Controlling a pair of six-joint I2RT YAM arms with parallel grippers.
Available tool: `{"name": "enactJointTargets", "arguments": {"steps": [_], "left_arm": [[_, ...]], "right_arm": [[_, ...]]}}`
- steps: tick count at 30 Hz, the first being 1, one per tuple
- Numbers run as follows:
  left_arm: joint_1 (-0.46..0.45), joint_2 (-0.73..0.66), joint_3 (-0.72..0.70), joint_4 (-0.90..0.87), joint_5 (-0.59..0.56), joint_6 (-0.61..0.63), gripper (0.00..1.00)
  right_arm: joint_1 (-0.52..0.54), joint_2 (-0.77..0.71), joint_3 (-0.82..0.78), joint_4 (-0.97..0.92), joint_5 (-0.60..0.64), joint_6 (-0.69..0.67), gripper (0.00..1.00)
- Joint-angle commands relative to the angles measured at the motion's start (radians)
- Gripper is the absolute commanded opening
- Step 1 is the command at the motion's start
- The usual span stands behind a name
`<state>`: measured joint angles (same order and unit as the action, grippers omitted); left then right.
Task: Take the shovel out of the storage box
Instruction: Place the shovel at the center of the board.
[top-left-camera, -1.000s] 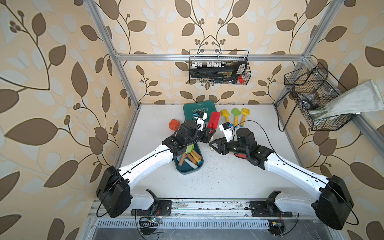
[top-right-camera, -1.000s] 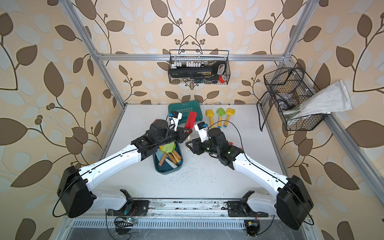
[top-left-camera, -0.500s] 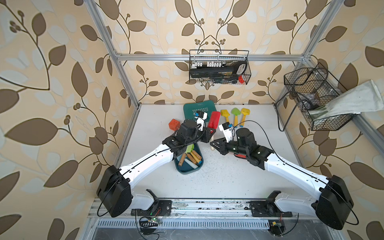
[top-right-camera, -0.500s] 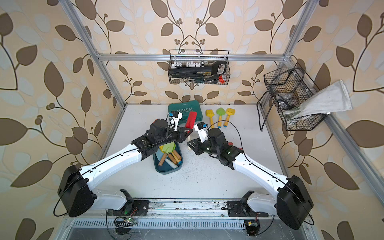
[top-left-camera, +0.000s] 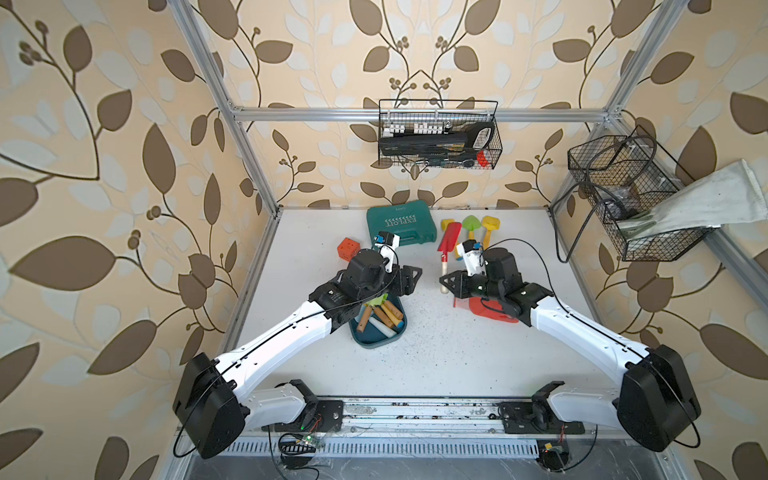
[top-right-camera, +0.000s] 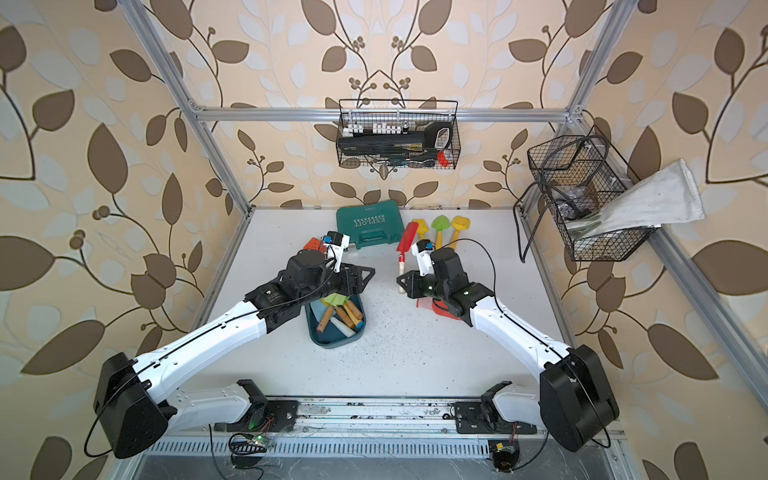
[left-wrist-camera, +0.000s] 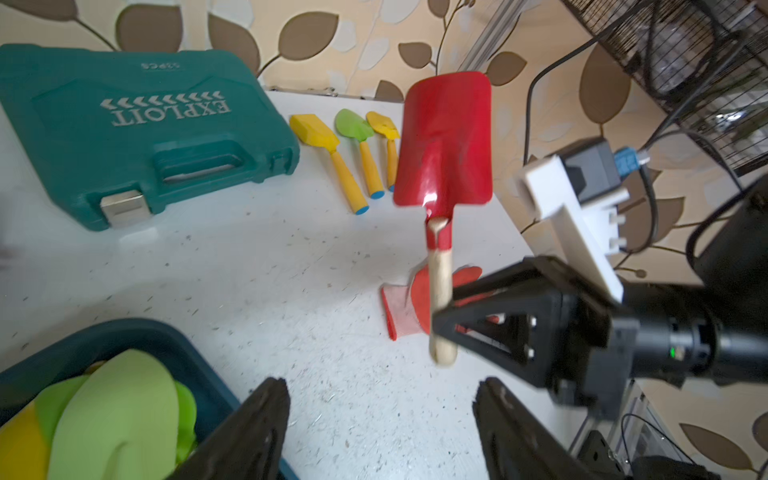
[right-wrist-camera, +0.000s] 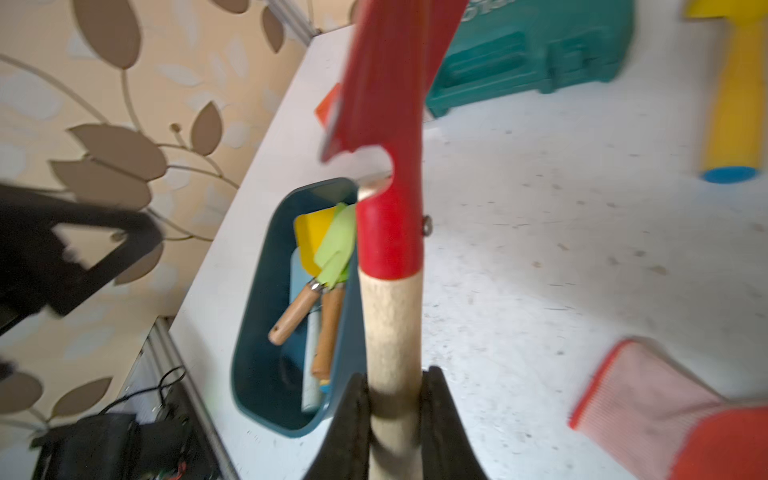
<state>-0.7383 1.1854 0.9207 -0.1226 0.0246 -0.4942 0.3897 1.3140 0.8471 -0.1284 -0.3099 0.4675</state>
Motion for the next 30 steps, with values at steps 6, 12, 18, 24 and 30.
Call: {"name": "enactJointTargets", "arguments": {"steps": [6,12,18,24,30], "left_arm": [[0.048,0.027,-0.029,-0.148,-0.105,0.008,0.73],[0.061,0.058,-0.042,-0.120,-0.070,0.010,0.71],[0.074,0.069,-0.042,-0.127,-0.075,0.000,0.71],[0.085,0.099,-0.029,-0.145,-0.085,0.000,0.72],[0.092,0.129,-0.020,-0.145,-0.070,0.004,0.72]], "right_arm": [[-0.308,0.113,0.190,-0.177,0.044,-0.055,0.17],[-0.495,0.261,0.319,-0.192,0.030,-0.050,0.16],[-0.550,0.528,0.520,-0.231,-0.048,-0.013,0.17],[-0.560,0.729,0.709,-0.296,-0.040,-0.006,0.19],[-0.561,0.856,0.800,-0.323,-0.072,0.010,0.22]]}}
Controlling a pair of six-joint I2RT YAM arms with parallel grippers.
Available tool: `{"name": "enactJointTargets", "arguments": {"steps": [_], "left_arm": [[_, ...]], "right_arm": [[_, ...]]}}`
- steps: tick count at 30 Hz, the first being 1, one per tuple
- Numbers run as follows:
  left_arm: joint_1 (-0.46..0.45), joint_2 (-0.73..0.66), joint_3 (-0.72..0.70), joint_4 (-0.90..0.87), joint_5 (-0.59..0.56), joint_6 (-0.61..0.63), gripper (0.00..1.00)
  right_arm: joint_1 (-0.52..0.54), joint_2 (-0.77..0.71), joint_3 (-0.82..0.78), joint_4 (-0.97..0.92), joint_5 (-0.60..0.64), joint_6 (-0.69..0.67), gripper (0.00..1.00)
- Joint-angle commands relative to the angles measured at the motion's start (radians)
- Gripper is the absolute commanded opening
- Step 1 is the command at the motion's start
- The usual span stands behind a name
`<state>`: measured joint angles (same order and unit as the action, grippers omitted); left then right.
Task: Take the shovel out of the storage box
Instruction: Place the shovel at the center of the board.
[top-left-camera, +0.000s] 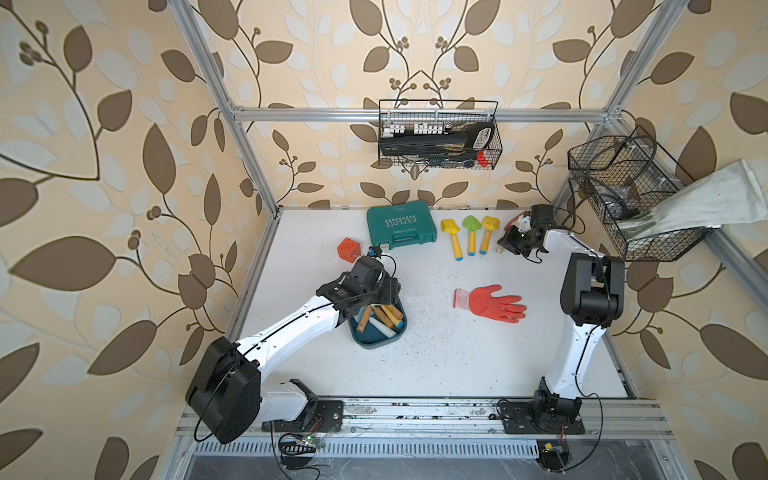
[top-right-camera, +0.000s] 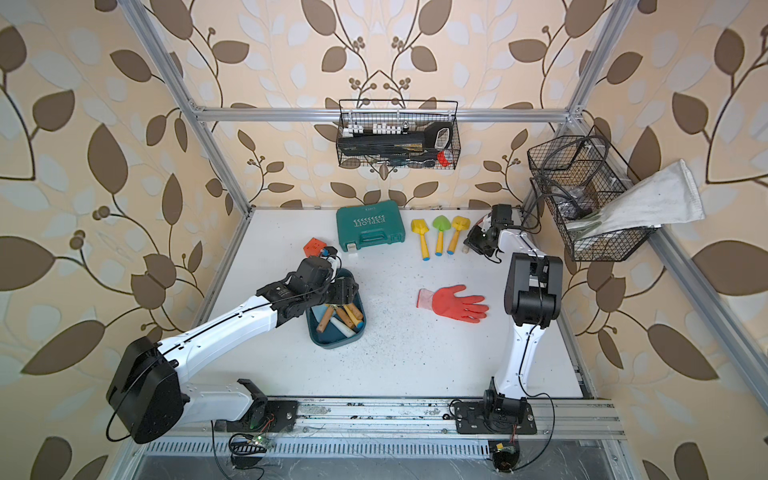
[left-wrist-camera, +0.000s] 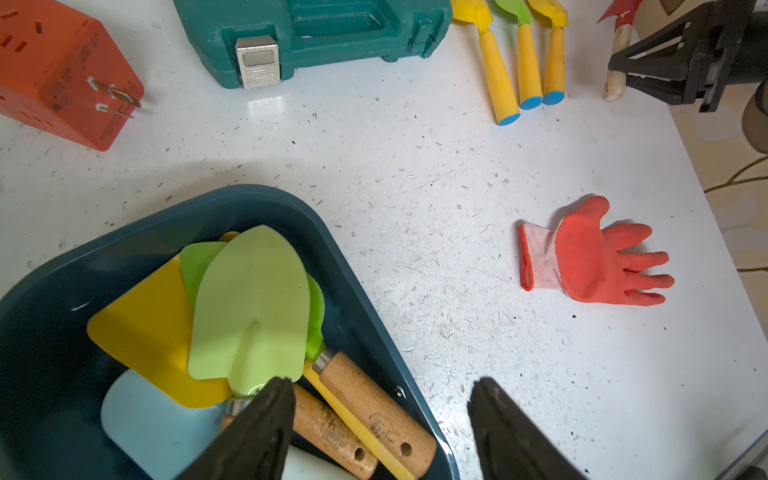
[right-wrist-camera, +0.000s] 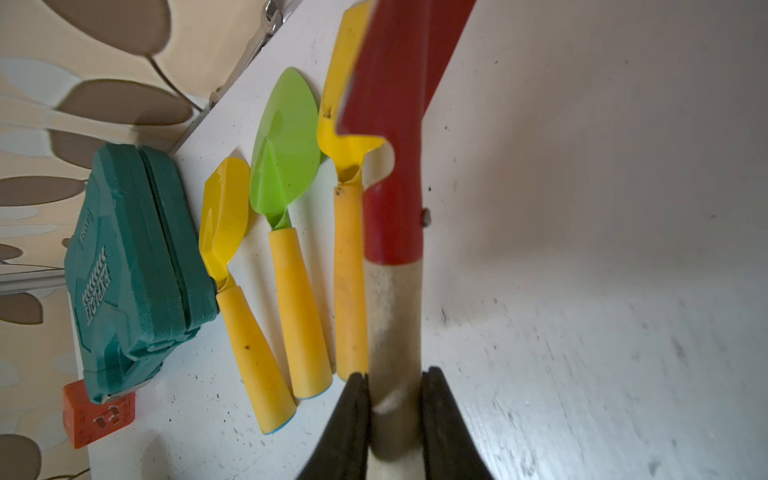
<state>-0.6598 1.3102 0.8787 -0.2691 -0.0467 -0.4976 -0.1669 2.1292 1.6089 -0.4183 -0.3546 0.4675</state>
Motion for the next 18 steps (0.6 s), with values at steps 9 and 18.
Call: {"name": "enactJointTargets", "arguments": {"steps": [9,18], "left_arm": [[0.015,-0.002,0.014,0.014,0.015,-0.011,0.72],[0.015,-0.009,0.005,0.028,0.009,-0.013,0.71]], "right_arm": [[-0.005,0.089,0.058,0.006,-0.020,0.024,0.23],[-0.006,0.129,0.090,-0.006,0.000,0.011,0.23]]}}
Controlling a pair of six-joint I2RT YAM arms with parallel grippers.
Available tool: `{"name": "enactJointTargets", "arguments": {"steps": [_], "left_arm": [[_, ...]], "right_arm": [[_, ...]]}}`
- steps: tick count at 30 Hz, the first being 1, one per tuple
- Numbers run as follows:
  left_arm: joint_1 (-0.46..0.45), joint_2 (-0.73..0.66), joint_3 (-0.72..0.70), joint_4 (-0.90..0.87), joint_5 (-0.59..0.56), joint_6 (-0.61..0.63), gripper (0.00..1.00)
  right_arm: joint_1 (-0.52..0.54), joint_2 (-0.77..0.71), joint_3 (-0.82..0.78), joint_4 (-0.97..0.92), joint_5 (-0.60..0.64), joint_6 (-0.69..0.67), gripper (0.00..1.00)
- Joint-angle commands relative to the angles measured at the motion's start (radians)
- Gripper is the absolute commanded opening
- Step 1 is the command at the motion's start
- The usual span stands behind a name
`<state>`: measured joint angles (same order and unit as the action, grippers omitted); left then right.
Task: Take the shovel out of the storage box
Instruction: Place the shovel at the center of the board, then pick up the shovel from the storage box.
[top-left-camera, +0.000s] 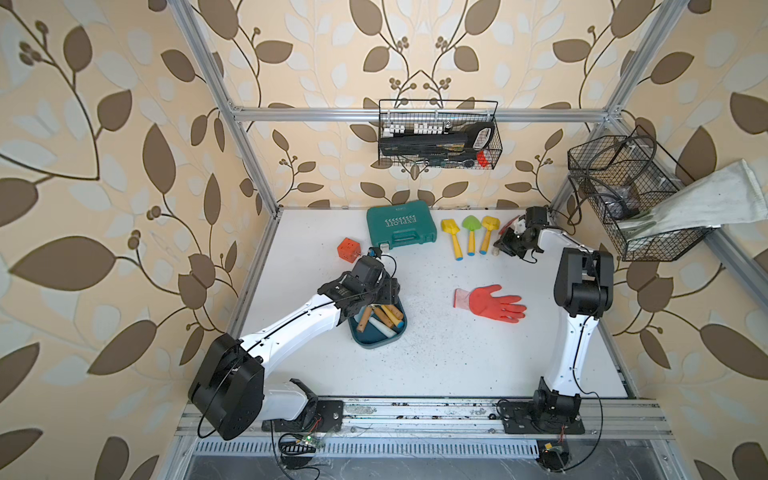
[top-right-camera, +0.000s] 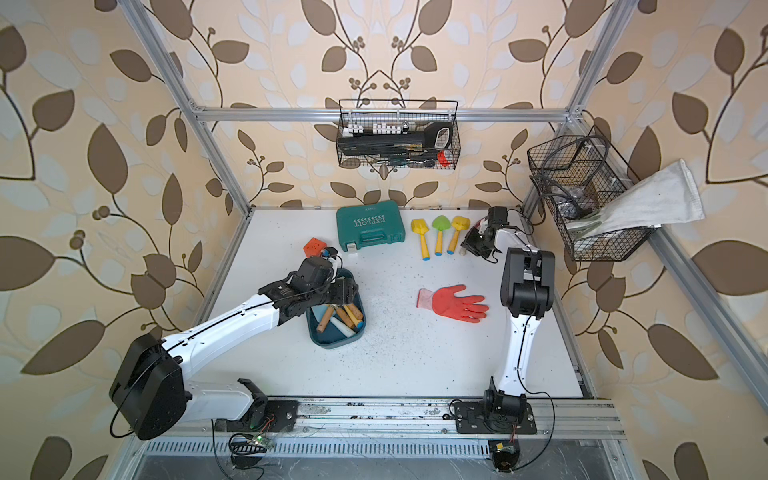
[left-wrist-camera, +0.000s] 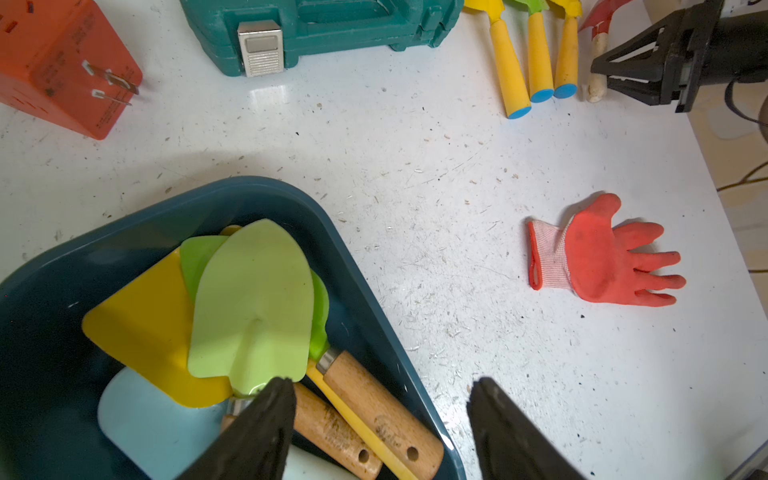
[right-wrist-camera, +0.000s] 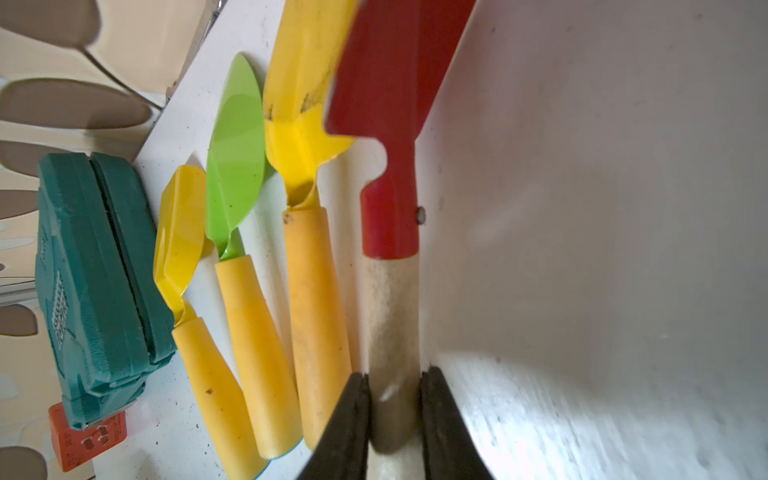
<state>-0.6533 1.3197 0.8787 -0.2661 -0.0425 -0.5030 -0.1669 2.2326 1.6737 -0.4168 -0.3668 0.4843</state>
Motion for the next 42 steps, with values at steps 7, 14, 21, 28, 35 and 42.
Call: {"name": "enactJointTargets", "arguments": {"steps": [7,14,21,28,35,42], "left_arm": [[0.011,-0.007,0.013,0.018,0.006,-0.011,0.71],[0.011,-0.004,0.023,-0.026,-0.037,-0.009,0.72],[0.012,0.017,0.057,-0.113,-0.094,-0.040,0.73],[0.011,0.082,0.099,-0.192,-0.135,-0.061,0.68],[0.018,0.157,0.131,-0.228,-0.063,-0.157,0.59],[0.018,0.176,0.122,-0.265,-0.059,-0.181,0.49]], "right_arm": [[-0.004,-0.054,-0.033,0.017,0.072,-0.010,0.44],[0.084,-0.355,-0.254,0.125,0.183,-0.058,0.50],[0.329,-0.782,-0.557,0.182,0.234,-0.050,0.53],[0.551,-0.928,-0.691,0.149,0.237,-0.041,0.53],[0.587,-0.889,-0.706,0.144,0.226,-0.050,0.53],[0.587,-0.907,-0.716,0.140,0.237,-0.064,0.53]]}}
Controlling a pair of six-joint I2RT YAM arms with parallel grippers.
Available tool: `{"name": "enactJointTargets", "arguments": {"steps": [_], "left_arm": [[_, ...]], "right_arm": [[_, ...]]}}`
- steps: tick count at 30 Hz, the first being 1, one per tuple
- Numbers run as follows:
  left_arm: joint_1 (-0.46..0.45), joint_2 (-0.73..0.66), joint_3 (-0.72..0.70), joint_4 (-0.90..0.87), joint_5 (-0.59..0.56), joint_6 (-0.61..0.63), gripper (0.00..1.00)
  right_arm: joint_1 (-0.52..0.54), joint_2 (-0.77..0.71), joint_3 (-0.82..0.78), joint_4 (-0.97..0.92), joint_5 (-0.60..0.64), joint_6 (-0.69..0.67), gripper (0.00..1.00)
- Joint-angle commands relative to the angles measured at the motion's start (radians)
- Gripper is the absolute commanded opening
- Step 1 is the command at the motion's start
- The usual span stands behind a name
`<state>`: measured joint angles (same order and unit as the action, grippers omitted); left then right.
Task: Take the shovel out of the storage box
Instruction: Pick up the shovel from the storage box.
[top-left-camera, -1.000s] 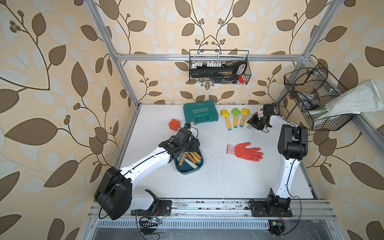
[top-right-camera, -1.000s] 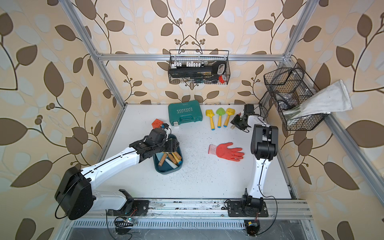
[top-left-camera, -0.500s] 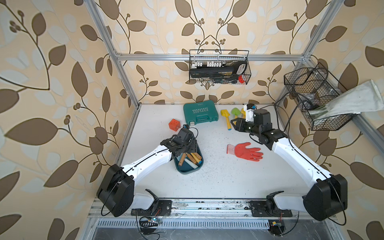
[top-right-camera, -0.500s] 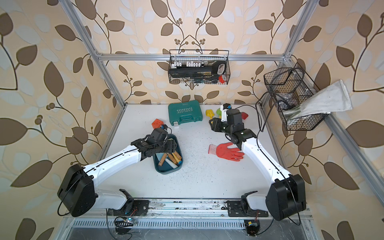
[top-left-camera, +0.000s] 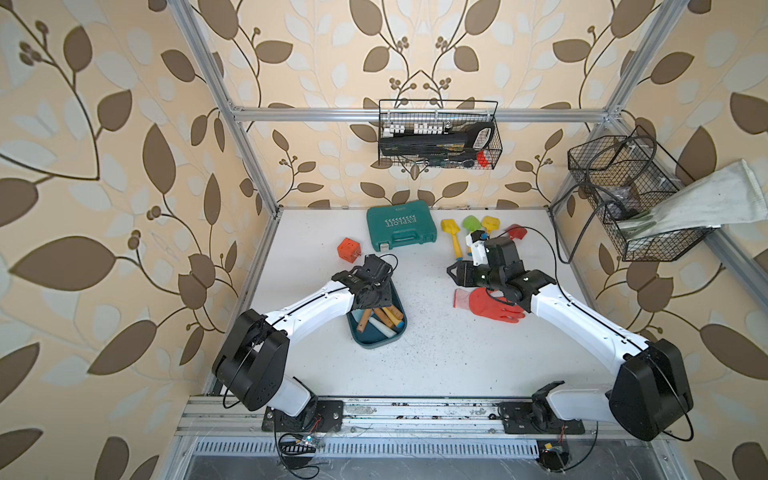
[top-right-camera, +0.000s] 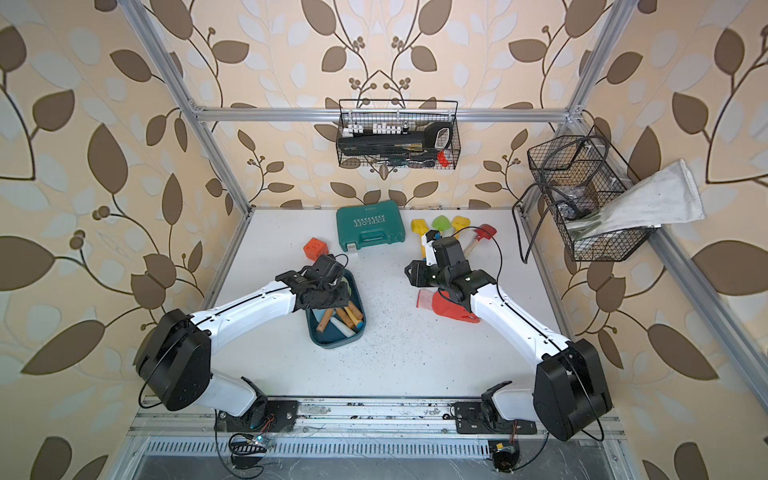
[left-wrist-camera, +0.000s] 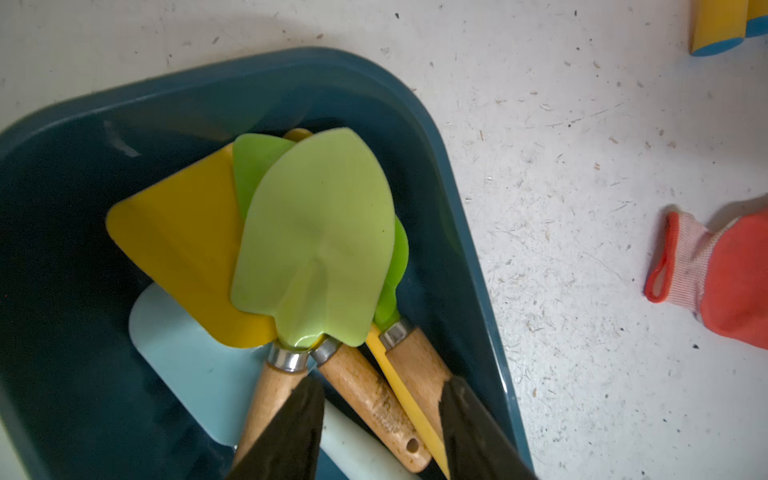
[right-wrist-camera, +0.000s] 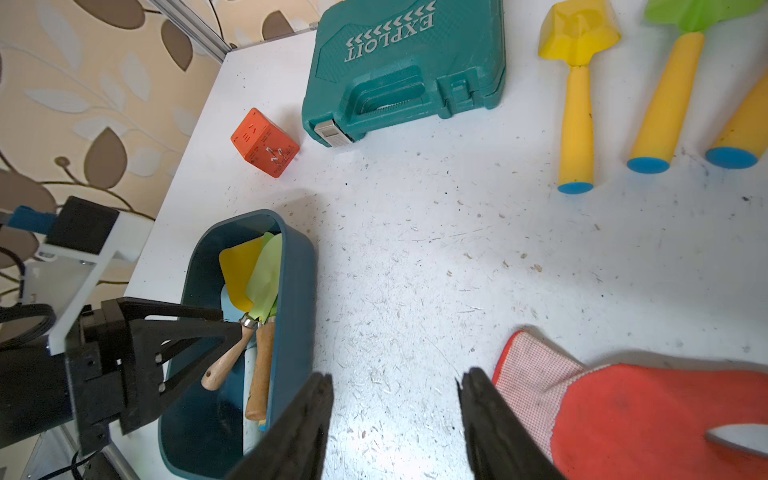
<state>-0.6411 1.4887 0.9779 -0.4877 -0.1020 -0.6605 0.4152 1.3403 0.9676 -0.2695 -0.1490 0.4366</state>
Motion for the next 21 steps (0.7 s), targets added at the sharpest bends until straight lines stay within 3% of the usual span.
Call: {"name": "enactJointTargets", "arguments": {"steps": [1,8,21], "left_arm": [[0.005,0.003,0.016,-0.056,-0.008,-0.022,0.48],[0.005,-0.074,-0.081,-0.065,-0.010,-0.026,0.49],[0.006,-0.054,-0.111,-0.108,-0.121,0.020,0.50]], "right_arm": [[0.004,-0.016,-0.011,-0.004,0.016,-0.016,0.53],[0.004,-0.016,-0.006,-0.004,-0.015,-0.016,0.53],[-0.003,-0.031,-0.008,-0.002,-0.041,-0.021,0.53]]}}
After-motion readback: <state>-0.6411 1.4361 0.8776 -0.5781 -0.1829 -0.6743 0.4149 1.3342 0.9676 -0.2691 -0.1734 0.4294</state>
